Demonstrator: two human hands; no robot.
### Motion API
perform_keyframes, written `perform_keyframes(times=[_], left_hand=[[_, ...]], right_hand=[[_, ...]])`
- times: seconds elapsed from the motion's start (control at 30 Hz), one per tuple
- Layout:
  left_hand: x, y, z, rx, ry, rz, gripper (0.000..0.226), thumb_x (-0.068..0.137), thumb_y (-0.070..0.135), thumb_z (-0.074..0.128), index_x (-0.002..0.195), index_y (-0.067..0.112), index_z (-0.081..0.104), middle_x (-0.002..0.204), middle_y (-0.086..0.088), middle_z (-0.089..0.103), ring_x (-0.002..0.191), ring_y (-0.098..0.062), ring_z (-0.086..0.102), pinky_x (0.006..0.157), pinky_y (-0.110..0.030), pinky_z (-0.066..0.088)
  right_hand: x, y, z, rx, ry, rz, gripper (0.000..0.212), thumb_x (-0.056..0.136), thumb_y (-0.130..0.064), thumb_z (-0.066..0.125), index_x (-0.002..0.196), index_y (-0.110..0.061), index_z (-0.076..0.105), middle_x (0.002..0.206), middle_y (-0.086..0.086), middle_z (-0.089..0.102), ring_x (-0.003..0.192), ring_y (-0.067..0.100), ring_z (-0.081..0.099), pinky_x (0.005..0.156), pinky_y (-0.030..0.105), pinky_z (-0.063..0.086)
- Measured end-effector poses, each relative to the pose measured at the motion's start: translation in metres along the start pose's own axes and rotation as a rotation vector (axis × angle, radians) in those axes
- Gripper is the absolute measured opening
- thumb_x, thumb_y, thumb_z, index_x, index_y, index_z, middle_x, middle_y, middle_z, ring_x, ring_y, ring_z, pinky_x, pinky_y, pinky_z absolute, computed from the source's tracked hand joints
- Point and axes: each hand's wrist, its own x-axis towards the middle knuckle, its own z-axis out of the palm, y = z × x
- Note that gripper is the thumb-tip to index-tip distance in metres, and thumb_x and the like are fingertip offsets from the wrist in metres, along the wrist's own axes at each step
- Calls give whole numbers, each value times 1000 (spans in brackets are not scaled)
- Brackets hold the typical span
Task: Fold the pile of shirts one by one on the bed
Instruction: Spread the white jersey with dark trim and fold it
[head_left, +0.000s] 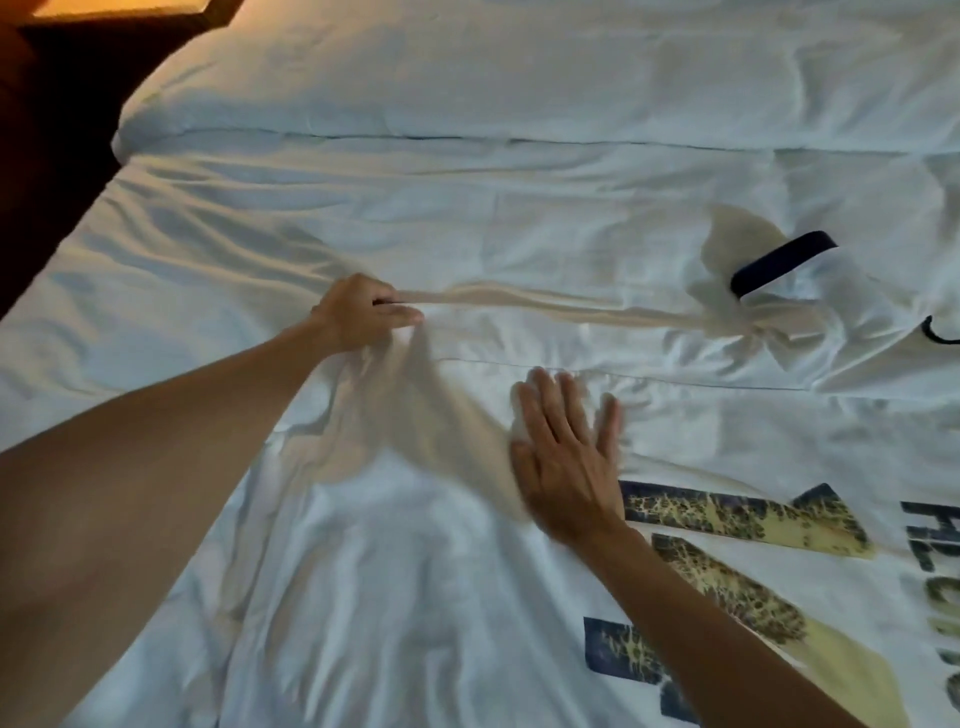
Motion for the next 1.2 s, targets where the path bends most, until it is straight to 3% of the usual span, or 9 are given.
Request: perform_keyframes(times=[0.1, 0.2, 0.4, 0.57, 0.73, 0.9, 1.0, 1.07, 1.2], left_hand=[[-3, -15, -9, -113, -34, -204, 46, 70, 58, 81, 64, 14, 68, 59, -2, 60, 62, -16, 58, 61, -27, 44], [-4, -26, -17, -431, 66, -334, 30, 75, 34, 86, 78, 8, 71, 67, -8, 59, 65, -20, 57, 57, -26, 48], [-18, -15, 16, -381, 458, -453, 39, 87, 33, 73, 120, 13, 69, 117, -10, 70, 113, -27, 62, 100, -30, 44], [-136, 48, 97, -294, 673, -141, 59, 98, 38, 51, 141, -3, 48, 143, -24, 50, 134, -35, 47, 114, -43, 36], [-233, 71, 171, 161, 293, 247, 64, 103, 52, 31, 157, 17, 26, 165, -5, 18, 152, -19, 15, 119, -54, 20], [-280, -18, 149, 262, 455, -345, 69, 101, 53, 24, 155, 11, 30, 164, -13, 17, 152, -29, 16, 119, -59, 14], [-331, 13, 166, 228, 374, -43, 69, 99, 53, 29, 156, 14, 28, 165, -11, 17, 152, -27, 16, 119, -58, 13], [-359, 13, 177, 249, 344, -32, 68, 98, 54, 33, 156, 18, 27, 164, -9, 20, 152, -25, 19, 120, -55, 15], [-392, -7, 173, 159, 541, -749, 67, 102, 49, 40, 151, 5, 35, 152, -27, 37, 138, -41, 39, 111, -53, 32]], right_hand=[[-2, 4, 8, -121, -33, 24, 64, 100, -48, 9, 159, -21, 4, 166, 0, -9, 152, 23, -14, 118, 58, -12], [-2, 4, 7, -129, -34, 8, 65, 100, -51, 10, 159, -22, 2, 166, 0, -11, 152, 23, -13, 119, 60, -8], [-3, 7, 10, -118, -58, 11, 69, 99, -58, 9, 159, -25, 1, 165, -2, -12, 152, 21, -13, 119, 61, -6], [-3, 6, 13, -170, -71, 30, 66, 99, -54, 8, 158, -26, 0, 165, -3, -12, 152, 21, -14, 119, 59, -6], [-5, 7, 14, -189, -67, 39, 63, 100, -50, 7, 158, -26, 0, 165, -4, -12, 152, 19, -14, 120, 57, -7], [-10, 0, 7, -135, -96, 75, 64, 99, -51, 1, 158, -28, -6, 164, -5, -17, 150, 16, -19, 120, 56, -9], [-54, -16, 5, -36, -98, 102, 66, 98, -52, 2, 158, -25, -7, 164, -4, -17, 150, 14, -18, 120, 55, -10], [-103, -29, 7, -19, -84, 76, 65, 100, -50, 9, 159, -23, -1, 165, -4, -12, 152, 14, -13, 120, 55, -10], [-198, -40, 18, -135, -77, 39, 63, 102, -43, 24, 158, -17, 12, 166, 1, 3, 153, 21, 2, 120, 61, 1]])
